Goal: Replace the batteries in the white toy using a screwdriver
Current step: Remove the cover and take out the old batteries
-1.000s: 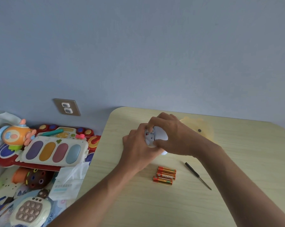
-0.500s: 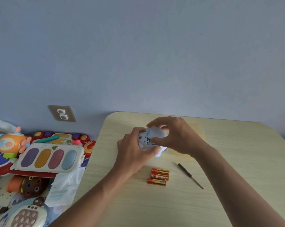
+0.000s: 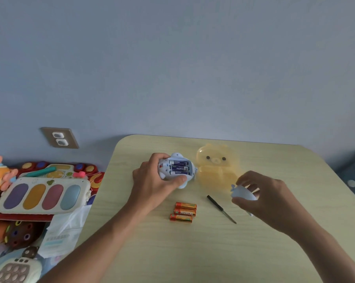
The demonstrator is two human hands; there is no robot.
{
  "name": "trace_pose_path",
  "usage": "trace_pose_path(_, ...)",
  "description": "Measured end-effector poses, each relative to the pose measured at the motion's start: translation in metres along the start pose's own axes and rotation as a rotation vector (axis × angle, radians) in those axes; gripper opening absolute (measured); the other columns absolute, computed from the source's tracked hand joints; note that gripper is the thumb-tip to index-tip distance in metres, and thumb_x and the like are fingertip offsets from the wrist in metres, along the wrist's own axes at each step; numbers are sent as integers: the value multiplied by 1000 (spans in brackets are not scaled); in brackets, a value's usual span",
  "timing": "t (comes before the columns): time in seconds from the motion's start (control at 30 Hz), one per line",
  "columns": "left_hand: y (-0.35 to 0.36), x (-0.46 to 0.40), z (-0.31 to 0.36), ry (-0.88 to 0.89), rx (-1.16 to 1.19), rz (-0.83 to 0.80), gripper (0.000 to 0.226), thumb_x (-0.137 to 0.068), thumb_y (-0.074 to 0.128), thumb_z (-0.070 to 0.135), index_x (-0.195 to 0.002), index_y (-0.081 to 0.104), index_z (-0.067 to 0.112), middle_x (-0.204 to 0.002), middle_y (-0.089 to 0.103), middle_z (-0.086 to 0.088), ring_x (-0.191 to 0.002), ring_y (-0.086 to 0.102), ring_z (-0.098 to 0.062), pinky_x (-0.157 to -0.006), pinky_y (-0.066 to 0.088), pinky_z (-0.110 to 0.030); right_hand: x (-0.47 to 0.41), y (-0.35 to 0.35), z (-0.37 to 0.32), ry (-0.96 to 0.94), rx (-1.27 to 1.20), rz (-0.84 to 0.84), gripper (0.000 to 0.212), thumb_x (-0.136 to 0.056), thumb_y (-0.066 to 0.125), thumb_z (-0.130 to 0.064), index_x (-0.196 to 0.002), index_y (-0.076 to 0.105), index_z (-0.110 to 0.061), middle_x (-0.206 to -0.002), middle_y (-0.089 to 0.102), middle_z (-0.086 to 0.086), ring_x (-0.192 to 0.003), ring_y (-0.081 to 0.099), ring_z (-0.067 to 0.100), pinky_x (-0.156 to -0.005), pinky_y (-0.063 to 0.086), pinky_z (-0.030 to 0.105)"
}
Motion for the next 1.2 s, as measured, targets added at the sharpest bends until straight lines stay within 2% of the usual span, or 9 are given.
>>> trace_pose_path(0.1, -1, 0, 0, 6, 3, 17, 74, -52, 69, 70, -117, 56, 37, -94, 63, 25, -98, 63, 2, -103, 49, -45, 9, 6, 11, 39, 42, 23, 27, -71, 83, -32, -91, 64, -33, -82, 64, -22, -78, 62, 0, -63, 51, 23)
trace_pose_path(0.3, 1, 1, -1, 4, 3, 5, 76, -53, 70, 70, -119, 55, 37, -98, 62, 24, -104, 65, -11, -106, 47, -48, 14, 19, 15, 49, 107, 11, 29, -74, 80, -35, -96, 61, -30, -87, 61, -14, -82, 57, 9, -59, 41, 21)
trace_pose_path(0.43, 1, 1, -1, 4, 9, 4, 78, -53, 70, 70, -121, 56, 36, -98, 62, 25, -105, 65, -10, -107, 47, -48, 15, 18, 12, 25, 119, 12, 35, -74, 80, -40, -103, 63, -32, -93, 62, -18, -88, 58, 10, -67, 45, 25)
trace_pose_path(0.5, 1, 1, -1, 1, 11, 3, 77, -53, 70, 70, -121, 56, 36, -98, 61, 26, -104, 65, -9, -107, 47, -48, 15, 12, 6, -20, 154, 70, 37, -74, 78, -47, -106, 64, -33, -96, 62, -21, -91, 59, 8, -73, 48, 28)
trace_pose_path(0.6, 1, 0, -1, -4, 21, -3, 76, -53, 71, 70, -120, 56, 36, -98, 62, 24, -103, 64, -5, -106, 47, -47, 7, 1, -10, -125, 154, 189, 32, -74, 72, -49, -98, 68, -28, -88, 64, -16, -81, 59, 9, -68, 53, 33)
trace_pose_path(0.73, 1, -1, -2, -6, 28, -5, 74, -53, 70, 70, -118, 57, 37, -99, 66, 21, -99, 62, 3, -103, 49, -44, -24, 11, -44, -263, 63, 173, 25, -80, 68, -43, -98, 68, -26, -90, 64, -10, -81, 59, 10, -70, 55, 34)
trace_pose_path(0.9, 0, -1, -1, -3, 23, -7, 69, -56, 70, 68, -118, 56, 40, -97, 64, 22, -102, 60, 1, -104, 48, -45, -73, 50, -94, -452, 63, -36, 24, -93, 59, -15, -112, 60, -30, -114, 60, -5, -103, 55, 18, -84, 53, 38)
trace_pose_path(1.0, 0, -2, -3, -12, 28, -14, 66, -57, 71, 68, -117, 55, 43, -99, 64, 19, -105, 61, -6, -104, 49, -46, -93, 68, -112, -514, 91, -141, 38, -90, 56, 1, -113, 60, -30, -113, 57, 1, -101, 53, 23, -81, 54, 41)
trace_pose_path(1.2, 0, -3, -4, 2, 55, -37, 66, -58, 73, 68, -116, 57, 41, -99, 69, 16, -104, 66, -7, -102, 50, -48, -109, 77, -109, -537, 137, -210, 47, -85, 61, 10, -109, 66, -30, -113, 57, -2, -95, 58, 18, -72, 60, 37)
Point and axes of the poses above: each hand's wrist, its own x-axis away from the middle knuckle, its own y-axis out of the palm, z = x × y, the point moved 6 cm from there along -x, towards the middle knuckle
